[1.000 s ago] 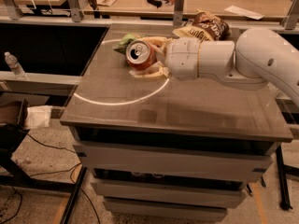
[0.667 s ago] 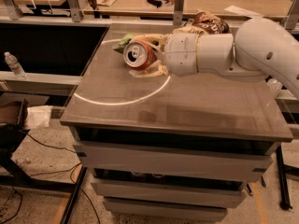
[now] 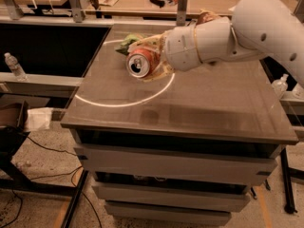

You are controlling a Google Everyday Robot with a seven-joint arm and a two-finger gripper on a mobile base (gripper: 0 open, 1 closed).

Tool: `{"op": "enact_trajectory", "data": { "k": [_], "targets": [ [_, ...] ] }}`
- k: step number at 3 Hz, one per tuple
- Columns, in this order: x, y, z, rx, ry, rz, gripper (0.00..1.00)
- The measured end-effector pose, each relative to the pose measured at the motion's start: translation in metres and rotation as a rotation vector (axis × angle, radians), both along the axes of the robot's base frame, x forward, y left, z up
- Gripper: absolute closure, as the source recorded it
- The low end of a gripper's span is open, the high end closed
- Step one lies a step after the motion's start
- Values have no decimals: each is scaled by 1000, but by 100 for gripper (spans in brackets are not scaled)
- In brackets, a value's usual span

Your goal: Knock coke can over

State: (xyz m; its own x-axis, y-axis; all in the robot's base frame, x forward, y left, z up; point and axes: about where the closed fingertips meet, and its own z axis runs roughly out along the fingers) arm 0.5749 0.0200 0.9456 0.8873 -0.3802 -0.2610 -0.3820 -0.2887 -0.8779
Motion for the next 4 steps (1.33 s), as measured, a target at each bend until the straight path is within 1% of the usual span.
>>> {"op": "enact_trajectory", "data": {
  "k": [1, 2, 3, 4],
  "targets": [
    [2, -12, -29, -200, 3, 8, 100],
    [3, -32, -58, -384, 47, -19, 100],
    [3, -49, -74, -520, 43, -53, 100],
    [2, -59, -78, -596, 22, -52, 100]
  ]
}}
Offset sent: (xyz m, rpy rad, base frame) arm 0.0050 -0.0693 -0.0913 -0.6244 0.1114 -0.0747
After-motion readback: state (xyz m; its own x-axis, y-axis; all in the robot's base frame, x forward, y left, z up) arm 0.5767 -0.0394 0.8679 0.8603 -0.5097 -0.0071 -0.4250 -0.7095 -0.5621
